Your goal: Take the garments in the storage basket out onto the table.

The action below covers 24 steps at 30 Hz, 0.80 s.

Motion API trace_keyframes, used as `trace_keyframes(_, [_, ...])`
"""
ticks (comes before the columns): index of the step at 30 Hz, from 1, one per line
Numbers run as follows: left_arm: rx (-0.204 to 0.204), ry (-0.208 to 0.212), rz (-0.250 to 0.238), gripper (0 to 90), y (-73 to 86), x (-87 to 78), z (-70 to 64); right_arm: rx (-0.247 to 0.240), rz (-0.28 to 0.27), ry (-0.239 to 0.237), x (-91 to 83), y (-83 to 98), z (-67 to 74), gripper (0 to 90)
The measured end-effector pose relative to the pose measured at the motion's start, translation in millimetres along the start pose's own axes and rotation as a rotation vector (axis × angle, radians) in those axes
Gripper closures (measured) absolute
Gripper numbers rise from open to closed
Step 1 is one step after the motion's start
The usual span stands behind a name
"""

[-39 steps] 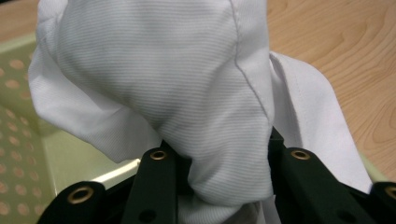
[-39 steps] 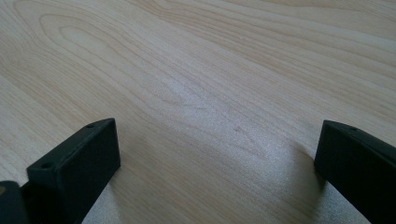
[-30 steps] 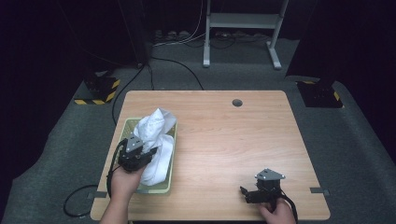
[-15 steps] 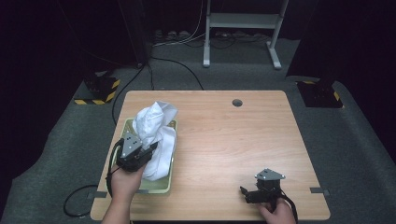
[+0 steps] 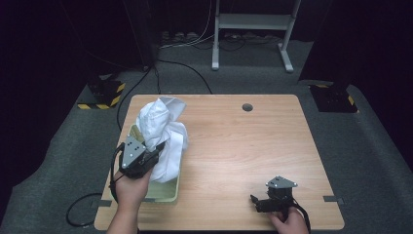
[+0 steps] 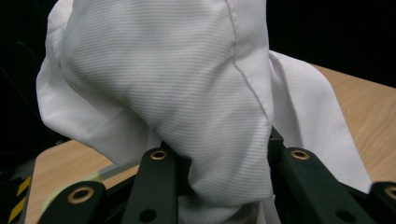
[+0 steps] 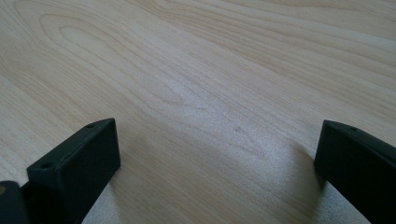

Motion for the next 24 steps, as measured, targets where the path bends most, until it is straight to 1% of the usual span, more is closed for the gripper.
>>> trace_keyframes(5, [0.000, -0.005, -0.040, 68.6, -8.8, -4.0, -1.8, 0.001, -0.001, -0.001, -0.1, 0.0, -0.1, 0.1])
trace_keyframes(9, [0.004, -0.013, -0.081, 68.6, -17.7, -8.0, -4.0, 0.002, -0.001, -0.001, -0.1, 0.0, -0.1, 0.1])
trace_keyframes(13, [0.018, -0.012, -0.119, 68.6, -29.4, -11.8, -6.7, 0.002, -0.001, -0.001, -0.1, 0.0, -0.1, 0.1])
trace_keyframes(16, [0.026, -0.019, -0.140, 68.5, -35.8, -14.1, -8.5, 0.002, -0.001, -0.002, -0.1, 0.0, -0.2, 0.1])
trace_keyframes(19, [0.024, -0.022, -0.165, 68.5, -40.4, -16.2, -10.9, 0.003, -0.001, -0.002, -0.1, 0.0, -0.1, 0.1])
trace_keyframes(24, [0.028, -0.020, -0.189, 68.4, -43.9, -17.2, -15.0, 0.003, -0.001, -0.002, -0.1, 0.0, -0.1, 0.1])
Point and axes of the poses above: each handheld gripper's, and its own axes: x roughly forward along the jaws, y roughly out of its underside, z roughly to its left, the point moved 2 cm from there along x, roughly forward along the jaws, and after that the axes turned 2 degrees about z, right-handed, at the moved point
